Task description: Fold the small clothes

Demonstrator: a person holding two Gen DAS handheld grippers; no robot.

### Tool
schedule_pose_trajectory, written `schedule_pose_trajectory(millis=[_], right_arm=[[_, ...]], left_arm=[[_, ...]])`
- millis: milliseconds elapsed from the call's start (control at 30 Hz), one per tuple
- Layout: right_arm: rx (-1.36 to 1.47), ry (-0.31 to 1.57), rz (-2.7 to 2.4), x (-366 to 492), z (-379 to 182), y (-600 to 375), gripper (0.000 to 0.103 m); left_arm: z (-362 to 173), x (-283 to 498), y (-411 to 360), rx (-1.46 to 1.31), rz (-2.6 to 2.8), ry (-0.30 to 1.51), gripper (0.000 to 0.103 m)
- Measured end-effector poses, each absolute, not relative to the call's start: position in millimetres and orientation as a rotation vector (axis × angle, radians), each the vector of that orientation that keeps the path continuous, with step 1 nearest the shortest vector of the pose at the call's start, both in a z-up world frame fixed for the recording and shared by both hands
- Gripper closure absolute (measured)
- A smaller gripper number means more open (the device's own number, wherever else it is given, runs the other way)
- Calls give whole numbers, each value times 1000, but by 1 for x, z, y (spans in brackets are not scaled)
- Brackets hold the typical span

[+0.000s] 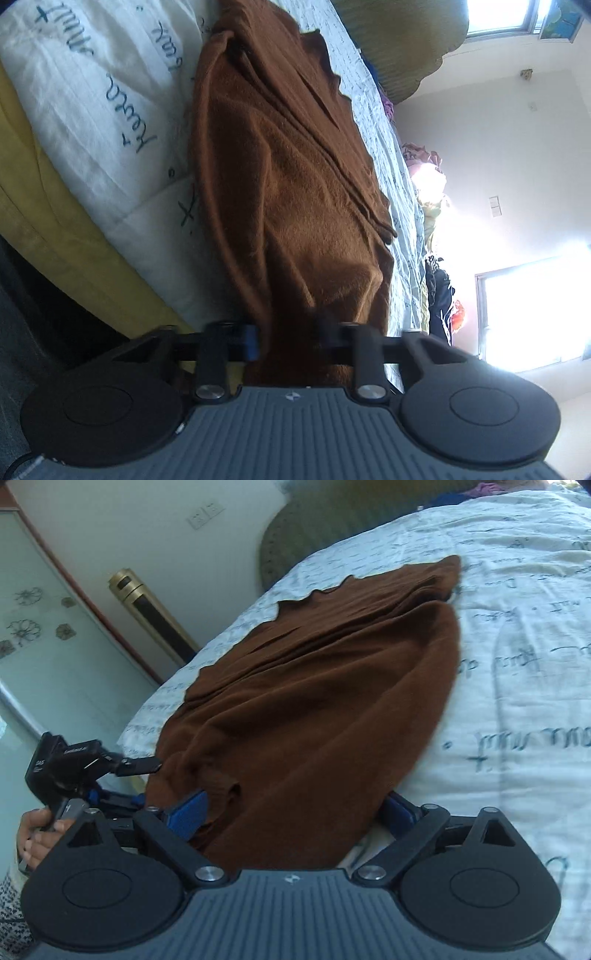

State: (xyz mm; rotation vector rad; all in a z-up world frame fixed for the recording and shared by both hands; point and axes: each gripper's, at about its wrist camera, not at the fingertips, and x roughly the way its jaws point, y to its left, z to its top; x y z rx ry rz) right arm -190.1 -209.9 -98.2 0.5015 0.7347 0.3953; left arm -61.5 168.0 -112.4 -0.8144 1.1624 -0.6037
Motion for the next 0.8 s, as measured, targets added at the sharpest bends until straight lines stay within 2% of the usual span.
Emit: schedule_pose_trajectory(millis=[100,333,433,533,633,667,700,733,767,800], right_arm=[[514,706,361,-192,-102,-214,97],[377,568,260,-218,-45,-254,97],[308,592,229,-229,-38,-266,97],[244,721,233,-229,-66,-266,93],[256,751,241,-236,-83,-267,81],[291,732,260,-240,-83,-271,67],[331,721,272,-242,-83,-275,33],[364,700,286,-245,-83,-280,21],[385,675,297,-249,-83,-283,6],[397,663,300,-252,-83,-286,6]], left_arm=[[-110,-67,164,-727,-589,1130,96],[-60,-76,176,-384,-574,989,96],[-56,-87,176,-292,-595,976,95],[-77,-95,170,-267,-633,1013,94],[-100,-101,172,-314,-637,1024,93],[-106,-104,174,-328,-625,1018,92],[-110,-106,175,-347,-624,1011,83],[-114,-109,178,-366,-638,1005,70],[-119,-111,179,-380,-644,1002,65],[-123,-113,179,-383,-645,1000,60]])
